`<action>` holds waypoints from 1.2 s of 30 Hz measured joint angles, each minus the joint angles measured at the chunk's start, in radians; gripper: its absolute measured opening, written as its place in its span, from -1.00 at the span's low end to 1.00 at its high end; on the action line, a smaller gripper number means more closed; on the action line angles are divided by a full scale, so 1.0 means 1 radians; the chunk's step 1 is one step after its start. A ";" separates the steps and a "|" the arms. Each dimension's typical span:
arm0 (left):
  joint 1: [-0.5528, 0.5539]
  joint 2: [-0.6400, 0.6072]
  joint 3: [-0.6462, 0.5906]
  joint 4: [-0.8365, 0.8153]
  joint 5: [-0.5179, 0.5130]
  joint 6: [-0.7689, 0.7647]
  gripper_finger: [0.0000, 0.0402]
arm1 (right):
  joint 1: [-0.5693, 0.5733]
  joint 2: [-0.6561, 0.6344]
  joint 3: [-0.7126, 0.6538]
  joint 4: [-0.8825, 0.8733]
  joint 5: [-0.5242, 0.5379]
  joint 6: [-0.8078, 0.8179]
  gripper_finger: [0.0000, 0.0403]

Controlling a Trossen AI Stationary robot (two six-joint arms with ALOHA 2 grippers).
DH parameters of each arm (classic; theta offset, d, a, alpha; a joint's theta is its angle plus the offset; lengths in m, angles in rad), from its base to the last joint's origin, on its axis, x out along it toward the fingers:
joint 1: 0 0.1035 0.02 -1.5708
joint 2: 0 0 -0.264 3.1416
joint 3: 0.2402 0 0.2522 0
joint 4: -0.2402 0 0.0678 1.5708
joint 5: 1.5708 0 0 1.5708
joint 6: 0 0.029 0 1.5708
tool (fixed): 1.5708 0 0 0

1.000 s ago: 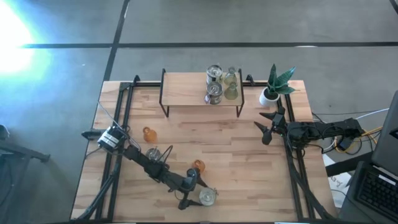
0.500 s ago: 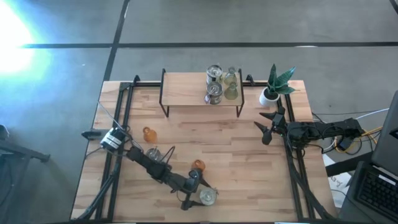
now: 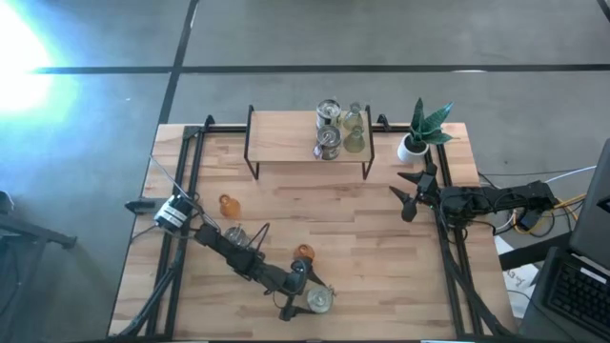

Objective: Pick & Place candle stick holders
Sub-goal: Put the brown scented candle on the shelf

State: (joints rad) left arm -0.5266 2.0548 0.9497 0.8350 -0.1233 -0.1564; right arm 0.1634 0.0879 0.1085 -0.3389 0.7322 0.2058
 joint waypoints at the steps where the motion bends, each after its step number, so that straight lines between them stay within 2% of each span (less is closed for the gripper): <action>1: 0.000 0.000 0.000 0.000 0.001 0.002 0.99 | 0.000 0.000 0.000 0.000 0.000 0.000 0.25; 10: 0.002 0.002 0.008 0.001 0.024 0.001 0.99 | 0.000 0.000 0.000 0.000 0.000 0.000 0.25; 22: 0.004 0.081 0.101 0.003 0.032 0.006 0.99 | 0.000 0.000 0.000 0.000 0.000 0.000 0.25; 36: 0.011 0.113 0.133 0.002 0.036 0.014 0.97 | 0.000 0.000 0.000 0.000 0.000 0.000 0.25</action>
State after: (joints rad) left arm -0.5155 2.1677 1.0824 0.8371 -0.0875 -0.1423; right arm 0.1635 0.0879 0.1085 -0.3389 0.7322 0.2058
